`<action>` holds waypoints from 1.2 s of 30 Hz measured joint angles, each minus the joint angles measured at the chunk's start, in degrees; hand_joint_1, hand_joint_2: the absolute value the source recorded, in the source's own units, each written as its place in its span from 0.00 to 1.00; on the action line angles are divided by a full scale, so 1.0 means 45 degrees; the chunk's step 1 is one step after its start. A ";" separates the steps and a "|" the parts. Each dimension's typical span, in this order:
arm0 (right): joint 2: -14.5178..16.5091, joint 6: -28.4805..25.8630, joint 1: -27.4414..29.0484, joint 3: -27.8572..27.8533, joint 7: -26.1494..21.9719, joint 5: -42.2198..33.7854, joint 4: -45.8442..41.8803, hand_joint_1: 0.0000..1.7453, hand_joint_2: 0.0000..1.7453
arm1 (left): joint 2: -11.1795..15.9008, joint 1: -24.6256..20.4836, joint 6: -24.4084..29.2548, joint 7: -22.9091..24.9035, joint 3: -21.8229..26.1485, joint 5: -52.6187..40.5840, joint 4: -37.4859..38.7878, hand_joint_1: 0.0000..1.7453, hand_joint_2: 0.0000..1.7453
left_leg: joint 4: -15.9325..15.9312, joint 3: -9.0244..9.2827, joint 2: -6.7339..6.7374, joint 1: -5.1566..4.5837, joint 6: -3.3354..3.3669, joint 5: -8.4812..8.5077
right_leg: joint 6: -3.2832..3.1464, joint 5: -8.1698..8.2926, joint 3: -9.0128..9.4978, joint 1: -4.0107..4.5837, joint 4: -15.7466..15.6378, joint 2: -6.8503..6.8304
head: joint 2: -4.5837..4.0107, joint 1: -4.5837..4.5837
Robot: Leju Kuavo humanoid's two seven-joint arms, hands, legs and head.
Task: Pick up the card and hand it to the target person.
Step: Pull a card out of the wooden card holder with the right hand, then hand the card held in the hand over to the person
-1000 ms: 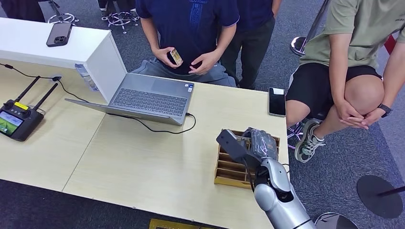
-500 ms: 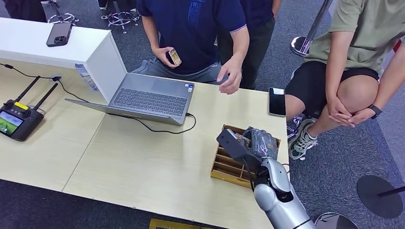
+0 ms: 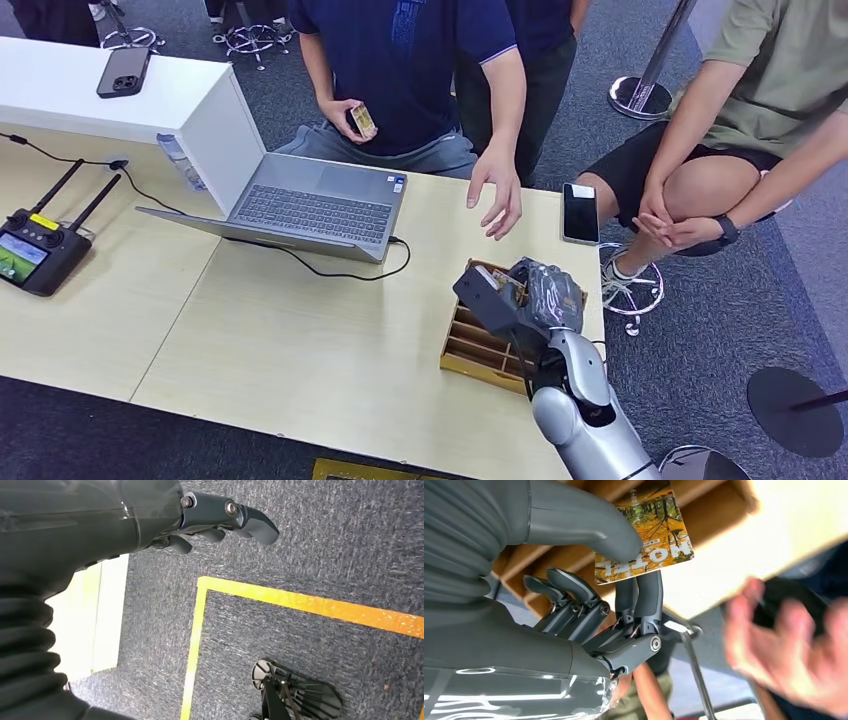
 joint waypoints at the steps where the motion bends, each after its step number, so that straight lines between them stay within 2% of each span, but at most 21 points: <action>1: -0.0001 -0.0038 0.0015 -0.0001 0.0000 0.0039 -0.0254 1.00 1.00 | 0.0000 0.0000 0.0015 0.0028 0.0000 0.0012 0.0000 0.00 1.00 | 0.0000 0.0000 0.0000 0.0000 0.0000 0.0000 | 0.0000 0.0000 -0.0001 0.0000 0.0000 0.0001 | 0.0000 0.0000; 12: -0.0004 -0.0034 -0.0091 -0.0080 0.0101 0.0030 -0.2697 1.00 1.00 | 0.0000 0.0006 0.0034 0.0068 0.0000 0.0146 0.0000 0.00 1.00 | 0.0000 0.0001 0.0001 0.0000 0.0000 0.0000 | 0.0000 0.0001 0.0001 0.0000 0.0000 0.0001 | 0.0000 0.0000; 36: -0.0004 -0.0229 -0.0141 -0.0083 -0.0049 -0.0300 -0.3072 1.00 1.00 | 0.0000 0.0005 0.0012 0.0130 0.0000 0.0138 0.0000 0.00 1.00 | -0.0001 -0.0003 0.0001 0.0000 0.0000 0.0000 | -0.0001 0.0001 -0.0001 0.0000 0.0000 0.0000 | 0.0000 0.0000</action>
